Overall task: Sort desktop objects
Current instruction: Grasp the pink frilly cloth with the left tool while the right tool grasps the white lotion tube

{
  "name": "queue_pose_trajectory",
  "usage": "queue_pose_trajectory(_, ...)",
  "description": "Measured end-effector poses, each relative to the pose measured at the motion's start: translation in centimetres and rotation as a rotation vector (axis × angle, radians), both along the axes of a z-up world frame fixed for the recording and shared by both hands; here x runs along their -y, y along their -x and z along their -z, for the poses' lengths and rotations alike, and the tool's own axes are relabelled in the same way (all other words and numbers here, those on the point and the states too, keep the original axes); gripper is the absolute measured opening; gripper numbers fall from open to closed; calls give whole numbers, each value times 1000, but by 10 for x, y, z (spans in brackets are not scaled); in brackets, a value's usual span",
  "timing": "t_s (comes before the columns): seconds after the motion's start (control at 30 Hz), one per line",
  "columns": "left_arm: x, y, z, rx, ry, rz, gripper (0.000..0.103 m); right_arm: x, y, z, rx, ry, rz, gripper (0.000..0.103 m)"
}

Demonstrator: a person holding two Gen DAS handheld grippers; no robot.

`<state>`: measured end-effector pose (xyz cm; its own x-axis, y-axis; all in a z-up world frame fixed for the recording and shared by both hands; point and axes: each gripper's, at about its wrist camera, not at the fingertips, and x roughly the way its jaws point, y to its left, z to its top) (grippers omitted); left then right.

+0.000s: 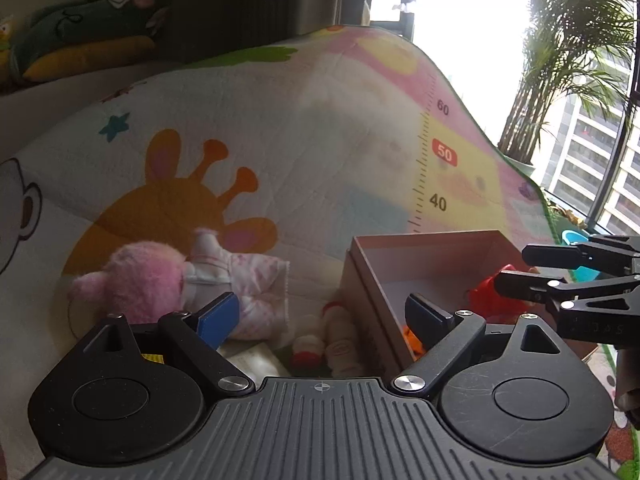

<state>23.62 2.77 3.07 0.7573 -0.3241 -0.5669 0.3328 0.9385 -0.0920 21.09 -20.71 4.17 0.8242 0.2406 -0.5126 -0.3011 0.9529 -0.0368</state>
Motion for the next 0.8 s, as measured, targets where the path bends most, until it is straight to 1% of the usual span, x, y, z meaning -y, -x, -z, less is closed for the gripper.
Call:
queue_pose_trajectory(0.13,-28,6,15,-10,-41,-34,94,-31,2,-3,3,9,-69,52)
queue_pose_trajectory(0.27,-41,16,27,-2,-82,-16,94,-62,1,-2,-1,24,-128,52)
queue_pose_trajectory(0.47,-23,33,46,43,-161,88,94,-89,-2,2,-21,31,-161,52)
queue_pose_trajectory(0.6,-12,30,61,36,-183,100,94,-96,-1,1,-27,37,-168,53)
queue_pose_trajectory(0.63,-13,30,62,34,-185,96,88,-97,-1,0,-28,38,-170,53)
queue_pose_trajectory(0.67,-17,33,63,32,-185,89,74,-99,-1,0,-29,40,-172,53)
queue_pose_trajectory(0.7,-21,35,63,30,-184,82,67,-101,-1,-1,-30,41,-175,54)
queue_pose_trajectory(0.73,-25,37,64,28,-184,75,56,-103,-1,-1,-32,42,-178,56)
queue_pose_trajectory(0.77,-29,40,64,26,-184,68,53,-105,-1,0,-35,42,-183,57)
queue_pose_trajectory(0.8,-33,42,64,24,-183,61,52,-108,-1,0,-39,42,-190,57)
